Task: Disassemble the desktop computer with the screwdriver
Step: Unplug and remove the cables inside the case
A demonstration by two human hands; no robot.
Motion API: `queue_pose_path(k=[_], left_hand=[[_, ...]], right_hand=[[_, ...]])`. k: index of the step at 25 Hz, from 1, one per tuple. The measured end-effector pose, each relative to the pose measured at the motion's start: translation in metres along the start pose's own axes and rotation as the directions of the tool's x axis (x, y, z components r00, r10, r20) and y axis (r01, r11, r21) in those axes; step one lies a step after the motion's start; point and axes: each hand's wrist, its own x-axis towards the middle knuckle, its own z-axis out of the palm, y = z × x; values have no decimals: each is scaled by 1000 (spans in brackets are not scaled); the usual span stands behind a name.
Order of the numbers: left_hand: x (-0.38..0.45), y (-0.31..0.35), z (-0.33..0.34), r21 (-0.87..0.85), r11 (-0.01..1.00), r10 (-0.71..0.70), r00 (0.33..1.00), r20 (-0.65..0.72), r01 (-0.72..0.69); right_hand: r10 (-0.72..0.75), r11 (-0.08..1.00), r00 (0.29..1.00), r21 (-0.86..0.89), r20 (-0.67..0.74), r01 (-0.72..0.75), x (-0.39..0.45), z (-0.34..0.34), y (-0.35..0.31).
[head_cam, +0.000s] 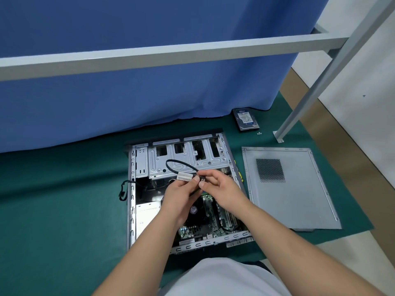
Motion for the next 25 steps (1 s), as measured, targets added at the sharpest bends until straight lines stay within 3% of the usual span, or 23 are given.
queue_pose_path(k=[7, 12, 20, 25], left_hand=[[-3, -2, 0, -8, 1000, 1, 1000, -1, -1], [-4, 6, -12, -165, 975, 152, 988, 33, -145], [0, 19, -16, -159, 967, 204, 979, 24, -198], [6, 22, -14, -146, 970, 199, 980, 15, -195]], right_hand=[[-55, 997, 985, -71, -161, 44, -2, 3, 5], [34, 997, 978, 74, -208, -19, 0, 3, 6], [113, 979, 980, 184, -166, -82, -3, 2, 2], [169, 986, 984, 18, -49, -168, -4, -2, -2]])
